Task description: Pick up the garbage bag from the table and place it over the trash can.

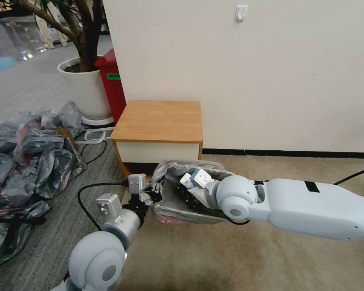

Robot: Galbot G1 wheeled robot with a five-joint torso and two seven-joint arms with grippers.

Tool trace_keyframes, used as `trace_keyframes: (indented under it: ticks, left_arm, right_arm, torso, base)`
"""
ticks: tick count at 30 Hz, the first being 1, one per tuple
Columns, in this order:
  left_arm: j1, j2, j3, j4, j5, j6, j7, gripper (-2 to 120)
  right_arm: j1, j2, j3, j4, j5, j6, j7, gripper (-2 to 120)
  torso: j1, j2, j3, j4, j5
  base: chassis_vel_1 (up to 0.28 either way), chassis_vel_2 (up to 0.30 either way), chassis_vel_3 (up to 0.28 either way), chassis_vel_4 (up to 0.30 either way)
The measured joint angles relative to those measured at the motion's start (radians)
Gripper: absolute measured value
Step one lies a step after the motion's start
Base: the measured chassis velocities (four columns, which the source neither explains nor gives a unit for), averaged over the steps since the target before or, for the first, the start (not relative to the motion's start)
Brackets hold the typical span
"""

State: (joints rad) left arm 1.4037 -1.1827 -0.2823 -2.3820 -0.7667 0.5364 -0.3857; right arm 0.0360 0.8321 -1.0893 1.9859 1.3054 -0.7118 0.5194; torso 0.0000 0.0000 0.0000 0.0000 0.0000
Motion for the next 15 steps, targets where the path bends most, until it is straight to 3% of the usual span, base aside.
trace_keyframes:
  ticks: [9,15]
  left_arm:
    - [0.002,-0.007,0.001,0.007,0.001,-0.003,0.001,6]
    - [-0.007,-0.011,-0.009,0.06,-0.015,-0.013,0.001,6]
  right_arm:
    - [-0.017,-0.002,0.023,0.009,0.04,0.0,0.031,0]
    - [-0.04,-0.025,0.086,0.05,0.096,0.001,0.041,0]
  torso:
    - [0.0,0.0,0.0,0.0,0.0001]
    - [0.0,0.0,0.0,0.0,0.0]
  base:
    - [0.0,0.0,0.0,0.0]
    - [0.0,0.0,0.0,0.0]
